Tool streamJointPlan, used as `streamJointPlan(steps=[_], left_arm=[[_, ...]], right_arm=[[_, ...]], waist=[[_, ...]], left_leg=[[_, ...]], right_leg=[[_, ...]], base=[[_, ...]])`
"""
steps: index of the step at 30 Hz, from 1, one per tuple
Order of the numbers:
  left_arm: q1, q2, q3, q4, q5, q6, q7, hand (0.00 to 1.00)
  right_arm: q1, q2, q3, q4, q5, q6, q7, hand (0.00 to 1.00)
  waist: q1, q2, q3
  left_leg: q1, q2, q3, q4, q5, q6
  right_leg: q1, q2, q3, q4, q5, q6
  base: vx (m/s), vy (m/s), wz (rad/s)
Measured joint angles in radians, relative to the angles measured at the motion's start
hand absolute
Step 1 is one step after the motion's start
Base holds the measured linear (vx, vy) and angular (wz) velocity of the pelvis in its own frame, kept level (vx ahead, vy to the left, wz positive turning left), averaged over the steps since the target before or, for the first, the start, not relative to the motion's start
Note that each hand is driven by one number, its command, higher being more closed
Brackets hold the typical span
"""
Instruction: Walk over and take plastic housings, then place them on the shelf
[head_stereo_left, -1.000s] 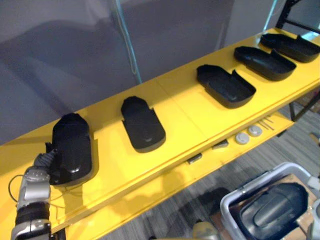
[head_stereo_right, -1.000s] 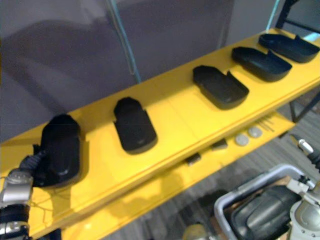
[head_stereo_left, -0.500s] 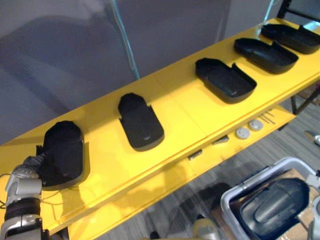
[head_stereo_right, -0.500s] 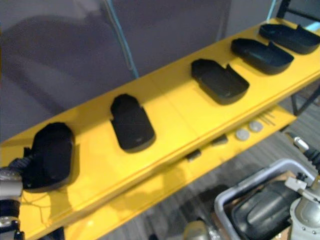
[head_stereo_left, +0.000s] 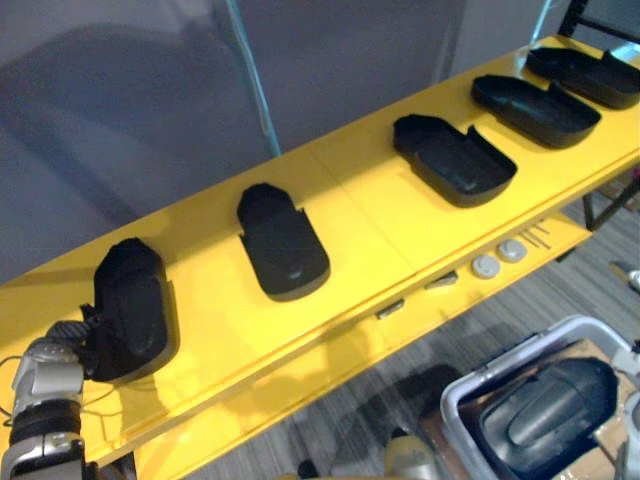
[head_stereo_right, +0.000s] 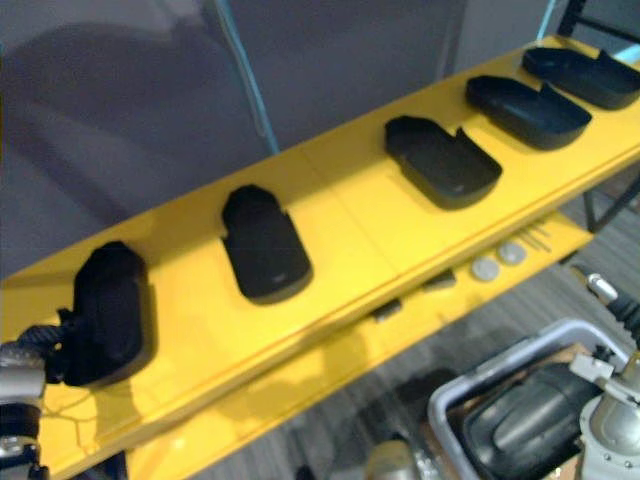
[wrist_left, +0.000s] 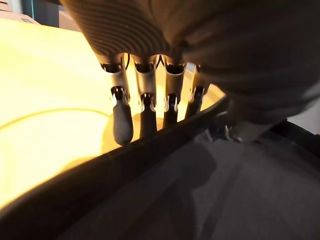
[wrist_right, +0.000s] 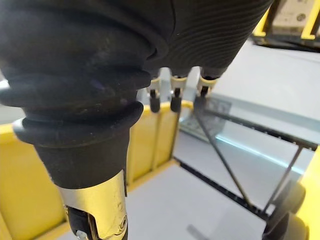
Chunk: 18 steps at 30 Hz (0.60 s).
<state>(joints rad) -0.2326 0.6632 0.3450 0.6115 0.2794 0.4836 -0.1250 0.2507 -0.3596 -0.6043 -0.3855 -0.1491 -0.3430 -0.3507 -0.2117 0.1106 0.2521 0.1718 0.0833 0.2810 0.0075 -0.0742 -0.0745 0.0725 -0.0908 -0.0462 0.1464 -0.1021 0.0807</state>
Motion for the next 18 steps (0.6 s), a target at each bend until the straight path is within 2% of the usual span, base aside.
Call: streamJointPlan(steps=[4, 6, 8, 10, 11, 12, 15, 18], left_arm=[[0.002, -0.014, 0.001, 0.000, -0.007, -0.032, 0.055, 0.00], [0.007, -0.022, 0.000, 0.000, -0.011, -0.051, 0.103, 0.00], [0.011, -0.043, 0.001, -0.002, -0.038, -0.081, 0.183, 0.00], [0.017, -0.068, 0.001, -0.006, -0.049, -0.137, 0.297, 0.00], [0.019, -0.077, 0.002, -0.016, -0.054, -0.151, 0.331, 0.00], [0.021, -0.095, 0.002, -0.049, -0.081, -0.188, 0.409, 0.00], [0.023, -0.132, 0.002, -0.218, -0.114, -0.302, 0.583, 0.00], [0.028, -0.137, 0.007, -0.399, -0.112, -0.409, 0.691, 0.00]], right_arm=[[0.001, 0.000, 0.000, 0.000, -0.001, 0.000, 0.000, 0.00], [0.000, 0.000, 0.000, 0.000, -0.001, -0.002, 0.000, 0.00], [0.001, 0.000, 0.000, 0.003, -0.001, -0.004, 0.000, 0.00], [0.002, 0.000, 0.001, 0.005, 0.000, -0.007, -0.001, 0.00], [0.002, 0.000, 0.001, 0.008, 0.000, -0.009, -0.001, 0.00], [0.007, 0.000, 0.002, 0.013, 0.000, -0.017, -0.002, 0.00], [0.022, 0.003, 0.020, 0.019, -0.001, -0.059, -0.021, 0.00], [0.033, 0.009, 0.028, 0.020, -0.003, -0.101, -0.044, 0.00]], waist=[[-0.002, 0.001, 0.014], [-0.005, 0.001, 0.014], [-0.009, 0.000, 0.014], [-0.013, 0.000, 0.015], [-0.014, -0.001, 0.015], [-0.014, -0.002, 0.016], [-0.016, -0.002, 0.016], [-0.020, -0.002, 0.016]], left_leg=[[0.000, 0.000, 0.000, 0.000, 0.000, 0.000], [0.000, 0.000, 0.001, -0.002, 0.000, 0.000], [0.001, 0.000, 0.002, -0.004, 0.000, 0.000], [0.002, 0.000, 0.002, -0.005, 0.000, 0.000], [0.002, 0.000, 0.002, -0.005, 0.000, 0.000], [0.002, 0.000, 0.002, -0.005, 0.000, 0.000], [0.003, 0.000, 0.003, -0.005, 0.000, 0.000], [0.005, 0.000, 0.004, -0.005, 0.000, 0.000]], right_leg=[[0.000, 0.000, -0.001, 0.000, 0.000, 0.000], [0.000, 0.000, -0.001, -0.001, 0.000, 0.000], [0.000, 0.000, 0.000, -0.001, 0.000, 0.000], [0.000, 0.000, 0.000, -0.002, 0.000, 0.000], [0.000, 0.001, 0.000, -0.002, 0.000, 0.000], [0.000, 0.001, 0.000, -0.002, 0.000, 0.000], [0.000, 0.001, 0.001, -0.001, 0.000, 0.000], [0.002, 0.001, 0.004, 0.001, 0.000, 0.000]], base=[[0.00, 0.000, 0.00], [0.00, 0.000, 0.00], [0.00, 0.000, 0.00], [0.00, 0.000, 0.00], [0.00, 0.000, 0.00], [0.00, 0.000, 0.00], [0.00, 0.000, 0.00], [0.00, 0.000, 0.00]])
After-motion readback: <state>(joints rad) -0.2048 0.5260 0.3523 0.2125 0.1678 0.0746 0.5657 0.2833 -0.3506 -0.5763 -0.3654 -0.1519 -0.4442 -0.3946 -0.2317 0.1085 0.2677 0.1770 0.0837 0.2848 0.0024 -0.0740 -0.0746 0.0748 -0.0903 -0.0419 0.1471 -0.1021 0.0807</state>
